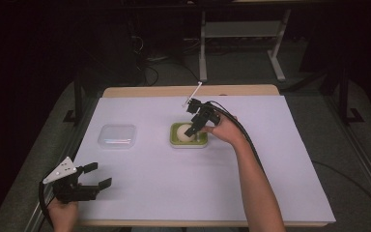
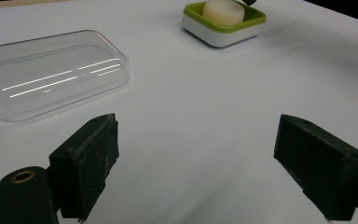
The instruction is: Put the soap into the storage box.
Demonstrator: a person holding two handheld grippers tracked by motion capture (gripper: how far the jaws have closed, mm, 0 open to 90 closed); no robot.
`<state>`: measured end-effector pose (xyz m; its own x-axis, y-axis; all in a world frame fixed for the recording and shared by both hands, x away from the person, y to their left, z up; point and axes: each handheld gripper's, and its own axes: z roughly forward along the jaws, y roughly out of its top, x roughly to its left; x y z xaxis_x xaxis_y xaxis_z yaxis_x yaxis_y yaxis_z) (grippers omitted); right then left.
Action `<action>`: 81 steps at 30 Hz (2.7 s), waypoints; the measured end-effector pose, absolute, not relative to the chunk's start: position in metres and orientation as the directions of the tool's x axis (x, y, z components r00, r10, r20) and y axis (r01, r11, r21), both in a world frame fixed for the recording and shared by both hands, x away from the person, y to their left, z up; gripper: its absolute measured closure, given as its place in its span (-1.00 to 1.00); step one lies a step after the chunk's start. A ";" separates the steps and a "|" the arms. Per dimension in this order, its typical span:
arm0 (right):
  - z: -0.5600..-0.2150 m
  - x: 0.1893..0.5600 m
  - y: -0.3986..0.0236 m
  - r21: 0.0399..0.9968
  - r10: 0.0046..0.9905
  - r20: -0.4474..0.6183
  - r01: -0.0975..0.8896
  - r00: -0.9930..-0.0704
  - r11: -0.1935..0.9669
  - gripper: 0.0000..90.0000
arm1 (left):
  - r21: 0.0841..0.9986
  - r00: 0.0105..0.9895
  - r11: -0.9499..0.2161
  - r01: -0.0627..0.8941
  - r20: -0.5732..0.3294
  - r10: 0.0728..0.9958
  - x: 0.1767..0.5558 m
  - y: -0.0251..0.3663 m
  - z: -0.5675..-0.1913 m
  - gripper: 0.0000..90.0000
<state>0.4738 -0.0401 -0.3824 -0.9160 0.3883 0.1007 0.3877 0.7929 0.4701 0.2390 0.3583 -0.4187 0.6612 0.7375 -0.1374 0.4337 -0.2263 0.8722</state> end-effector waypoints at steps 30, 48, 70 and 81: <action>-0.370 0.446 -0.093 0.495 0.418 0.095 0.407 -0.904 0.767 -0.44 | 0.869 0.665 -0.238 0.435 -0.131 0.735 0.239 0.355 -0.419 -0.71; -0.370 0.424 -0.125 0.520 0.451 0.133 0.449 -0.883 0.726 -0.45 | 0.867 0.668 -0.246 0.434 -0.127 0.734 0.239 0.354 -0.418 -0.71; -0.378 0.395 -0.153 0.548 0.468 0.146 0.465 -0.871 0.695 -0.47 | 0.870 0.666 -0.245 0.428 -0.121 0.736 0.239 0.353 -0.418 -0.71; -0.383 0.382 -0.167 0.549 0.476 0.144 0.470 -0.868 0.691 -0.47 | 0.870 0.668 -0.247 0.426 -0.118 0.735 0.239 0.352 -0.418 -0.71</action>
